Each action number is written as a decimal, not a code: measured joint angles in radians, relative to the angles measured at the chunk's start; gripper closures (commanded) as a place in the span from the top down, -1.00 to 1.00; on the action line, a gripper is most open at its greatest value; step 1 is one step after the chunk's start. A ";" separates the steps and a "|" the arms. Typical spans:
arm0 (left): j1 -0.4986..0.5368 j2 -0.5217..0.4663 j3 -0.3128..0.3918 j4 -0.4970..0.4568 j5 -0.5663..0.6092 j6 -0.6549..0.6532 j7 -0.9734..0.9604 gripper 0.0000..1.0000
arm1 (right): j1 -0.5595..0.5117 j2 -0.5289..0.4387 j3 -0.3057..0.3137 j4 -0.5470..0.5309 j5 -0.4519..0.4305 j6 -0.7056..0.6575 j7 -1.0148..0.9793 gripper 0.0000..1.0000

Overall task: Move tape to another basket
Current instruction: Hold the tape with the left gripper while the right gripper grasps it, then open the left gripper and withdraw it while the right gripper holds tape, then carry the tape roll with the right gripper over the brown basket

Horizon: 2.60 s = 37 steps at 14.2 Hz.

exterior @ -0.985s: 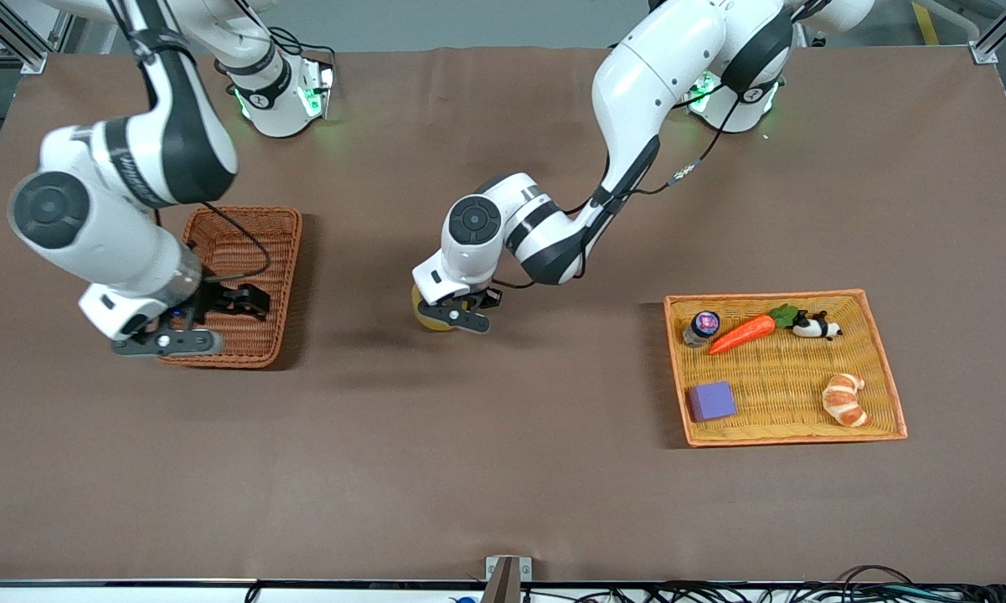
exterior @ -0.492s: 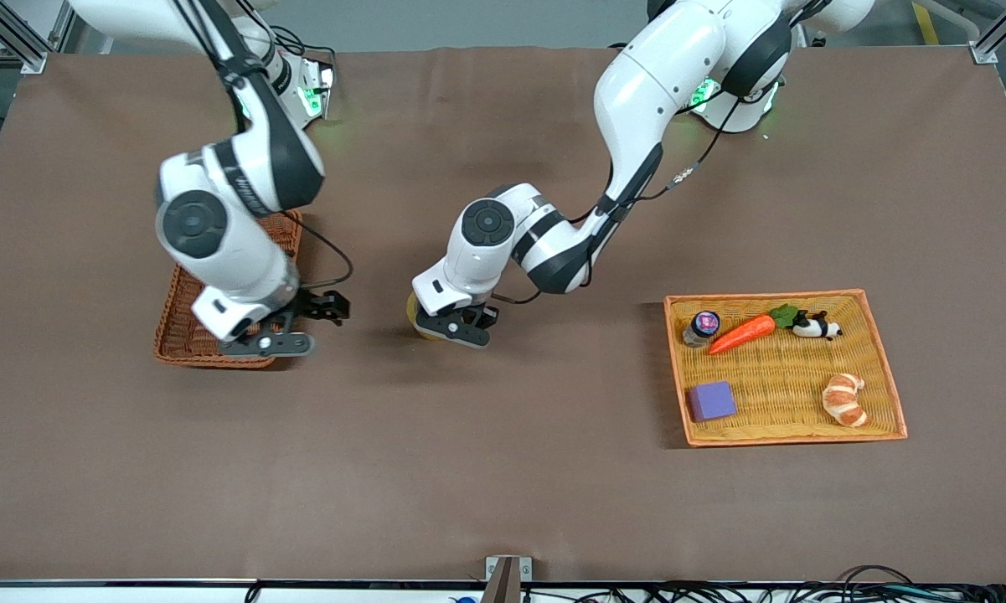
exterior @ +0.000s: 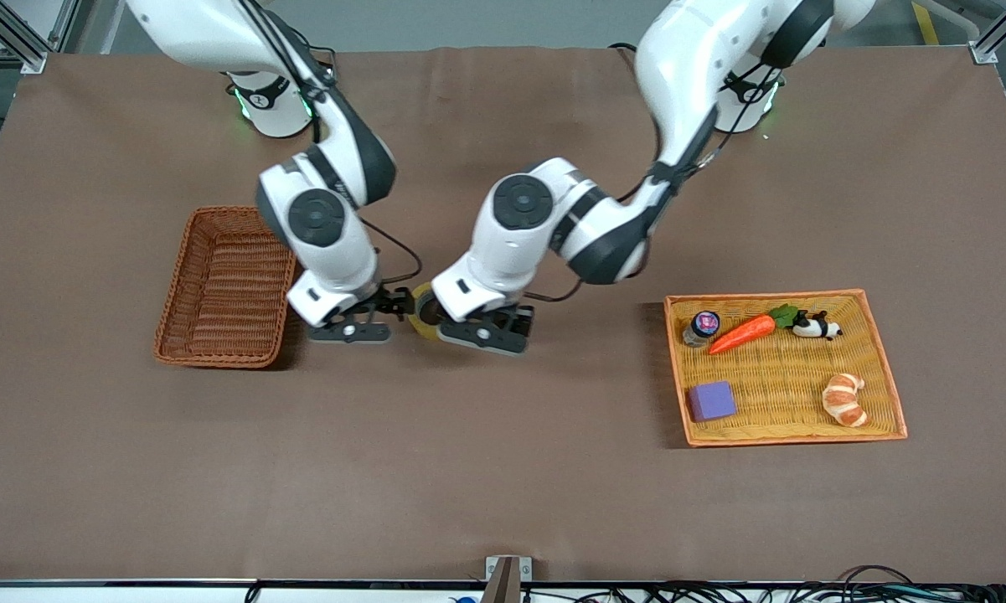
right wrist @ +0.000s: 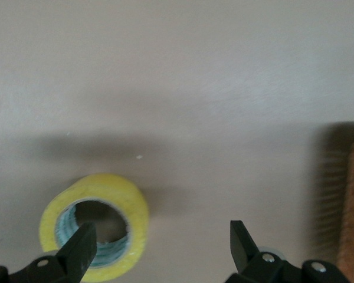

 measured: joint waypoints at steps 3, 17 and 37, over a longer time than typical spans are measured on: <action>0.078 -0.087 0.002 0.000 0.000 -0.102 0.008 1.00 | 0.054 0.052 0.000 -0.004 -0.028 0.034 0.041 1.00; 0.523 -0.310 -0.063 -0.018 -0.005 -0.355 0.207 1.00 | 0.086 0.101 -0.005 -0.184 -0.132 0.307 0.065 0.60; 0.561 -0.790 0.169 -0.477 -0.116 -0.483 0.553 1.00 | -0.141 -0.161 0.017 -0.139 -0.132 0.061 -0.124 -0.99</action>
